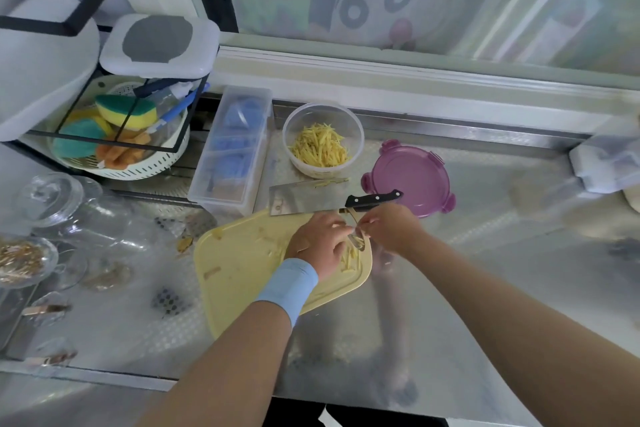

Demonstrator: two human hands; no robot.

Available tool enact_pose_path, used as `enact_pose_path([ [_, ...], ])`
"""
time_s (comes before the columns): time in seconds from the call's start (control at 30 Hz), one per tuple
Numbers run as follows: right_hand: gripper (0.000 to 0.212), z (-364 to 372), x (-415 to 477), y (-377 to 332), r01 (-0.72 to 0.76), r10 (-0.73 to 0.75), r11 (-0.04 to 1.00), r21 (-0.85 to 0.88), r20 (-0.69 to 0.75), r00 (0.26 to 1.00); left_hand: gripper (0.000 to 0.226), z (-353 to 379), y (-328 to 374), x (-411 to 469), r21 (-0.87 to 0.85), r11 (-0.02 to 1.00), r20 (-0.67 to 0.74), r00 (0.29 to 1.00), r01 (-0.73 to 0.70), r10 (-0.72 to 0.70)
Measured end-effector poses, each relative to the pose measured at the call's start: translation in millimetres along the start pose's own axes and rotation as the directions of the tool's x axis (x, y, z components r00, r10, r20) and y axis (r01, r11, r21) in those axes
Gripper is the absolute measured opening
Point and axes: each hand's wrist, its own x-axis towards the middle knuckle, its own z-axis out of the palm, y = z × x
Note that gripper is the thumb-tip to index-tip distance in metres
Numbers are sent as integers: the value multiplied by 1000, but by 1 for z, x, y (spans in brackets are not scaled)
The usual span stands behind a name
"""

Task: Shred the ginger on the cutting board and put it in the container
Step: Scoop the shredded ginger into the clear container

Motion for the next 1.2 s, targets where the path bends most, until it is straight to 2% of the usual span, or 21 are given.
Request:
enact_pose_path([
  [0.07, 22, 9, -3, -2, 41, -42, 993, -114, -12, 999, 37, 6, -1, -4, 84, 988, 72, 990, -127, 121],
  [0.13, 24, 18, -4, -3, 45, -54, 990, -132, -64, 996, 34, 9, -9, -9, 98, 974, 78, 978, -203, 196],
  [0.27, 30, 29, -6, -8, 53, -92, 950, -308, -114, 989, 23, 2, -23, -23, 106, 975, 9, 981, -193, 193],
  [0.33, 28, 32, -9, -11, 53, -100, 942, -332, -126, 987, 19, -3, -25, -27, 120, 978, -16, 985, -168, 171],
  [0.43, 24, 30, -10, -16, 32, -68, 966, -257, -130, 989, 30, -2, -20, -29, 132, 968, -21, 976, -214, 218],
  [0.5, 27, 22, -8, -18, -29, 13, 991, -133, -123, 992, 44, 3, -14, -31, 100, 951, 33, 956, -294, 292],
  [0.57, 27, 12, -5, -20, -38, 41, 999, 23, -130, 991, 44, 3, -10, -33, 76, 934, 110, 934, -350, 341],
  [0.67, 28, -4, -5, -31, 67, -58, 987, 148, -62, 996, 34, -7, -15, -41, 140, 942, 201, 940, -305, 275],
  [0.73, 13, -10, -7, -42, 105, -112, 974, 200, 21, 994, 30, -17, -24, -48, 192, 945, 194, 954, -265, 228],
  [0.8, 6, -13, -7, -49, 141, -146, 979, 150, 23, 989, 27, -27, -29, -52, 202, 951, 106, 971, -234, 216],
  [0.87, 6, -16, -6, -46, 129, -122, 987, 92, -77, 990, 27, -30, -28, -51, 192, 960, 57, 978, -206, 199],
  [0.97, 25, -18, 1, -31, 133, -131, 991, -15, -289, 948, 40, -19, -6, -37, 142, 955, 123, 962, -261, 245],
  [1.0, 33, -16, 4, -24, 156, -168, 986, -65, -311, 935, 45, -11, 2, -31, 136, 945, 167, 948, -296, 273],
  [1.1, 54, -5, 15, -9, 166, -239, 940, -297, -228, 944, 48, 9, 13, -22, 175, 916, 284, 909, -362, 306],
  [1.2, 49, 8, 20, 0, 165, -278, 901, -401, -240, 930, 41, 10, 5, -28, 214, 898, 284, 904, -384, 318],
])
